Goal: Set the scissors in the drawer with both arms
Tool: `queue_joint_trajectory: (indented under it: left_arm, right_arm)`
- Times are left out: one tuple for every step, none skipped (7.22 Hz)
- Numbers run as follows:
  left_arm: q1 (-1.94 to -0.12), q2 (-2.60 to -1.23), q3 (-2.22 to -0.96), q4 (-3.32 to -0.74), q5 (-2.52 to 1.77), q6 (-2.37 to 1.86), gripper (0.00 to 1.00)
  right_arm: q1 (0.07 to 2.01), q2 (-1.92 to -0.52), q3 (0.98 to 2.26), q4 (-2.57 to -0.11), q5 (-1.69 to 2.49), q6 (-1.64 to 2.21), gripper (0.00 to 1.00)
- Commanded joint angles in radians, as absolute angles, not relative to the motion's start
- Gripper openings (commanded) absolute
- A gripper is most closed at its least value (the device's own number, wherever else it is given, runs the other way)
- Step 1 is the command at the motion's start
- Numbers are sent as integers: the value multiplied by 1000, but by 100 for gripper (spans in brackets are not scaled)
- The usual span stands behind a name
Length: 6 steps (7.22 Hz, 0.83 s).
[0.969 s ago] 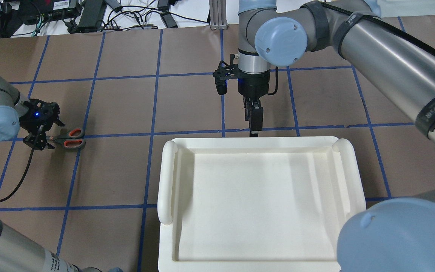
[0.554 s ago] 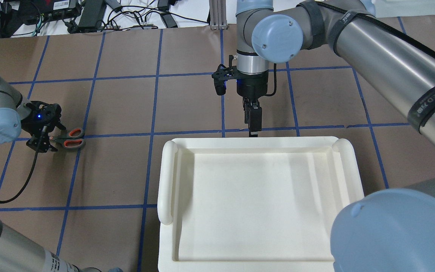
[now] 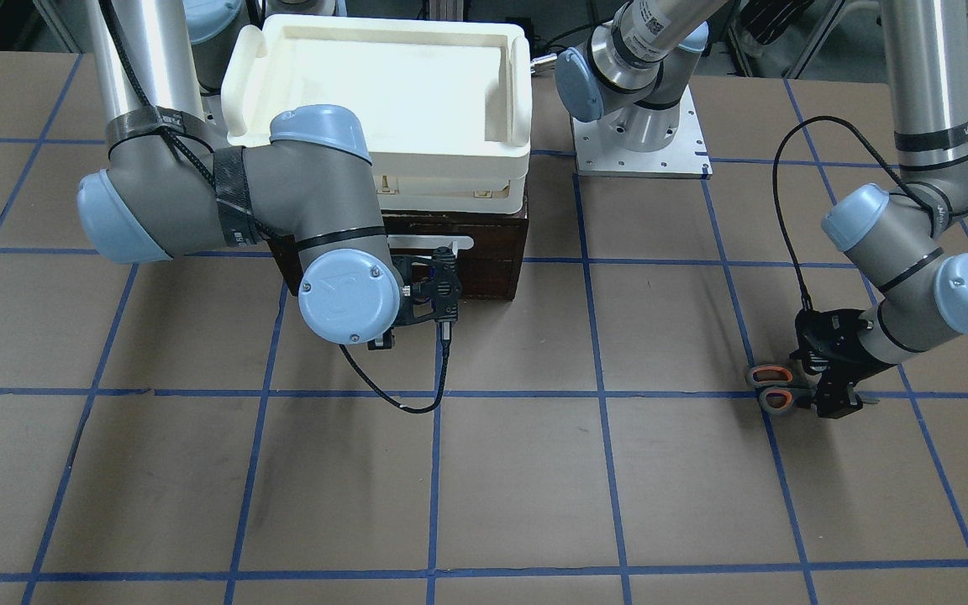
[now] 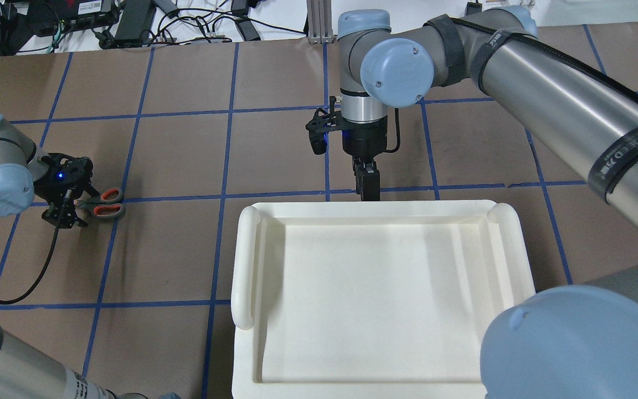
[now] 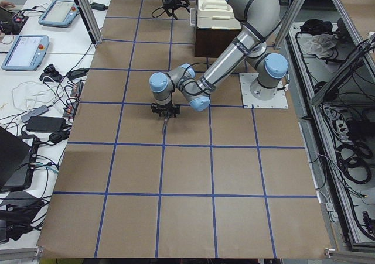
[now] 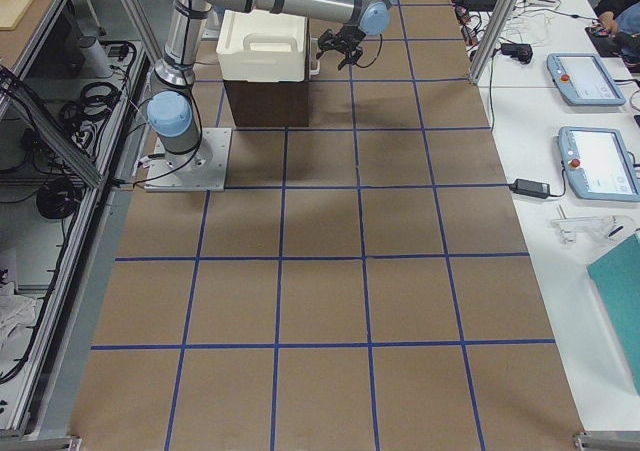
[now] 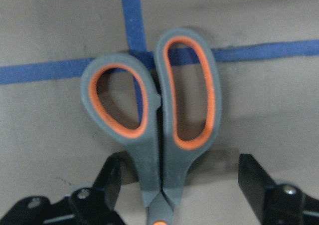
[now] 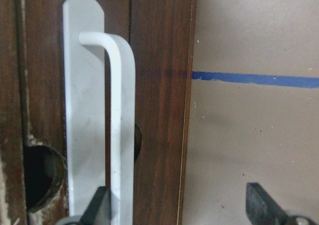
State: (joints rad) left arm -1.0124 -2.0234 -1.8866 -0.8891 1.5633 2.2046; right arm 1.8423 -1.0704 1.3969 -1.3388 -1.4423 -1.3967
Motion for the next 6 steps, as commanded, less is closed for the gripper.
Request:
queue_joint_trajectory:
  left_arm:
    - [-1012,-2020,-1885,-885,1565,2207,57]
    - [-1012,-2020,-1884,-876,1565,2209,48]
    - [-1012,-2022,-1882,-864,1565,2210,38]
    - [-1012,-2020,-1882,-864,1566,2212,25]
    - [-1012,-2020,-1882,-864,1566,2214,17]
    - [-1014,-2020,-1882,-864,1568,2220,11]
  right_arm:
    - [1845,-1072,1402,-1345,-1445,-1396,92]
    - [1847,-1074,1402,-1345,-1443,-1396,92]
    - [1847,-1072,1402,-1345,-1443,-1399,89]
    - [1847,-1072,1404,-1353,-1443,-1405,80]
    - [1847,-1072,1404,-1356,-1445,-1422,72]
    - [1847,-1075,1411,-1356,-1447,-1424,71]
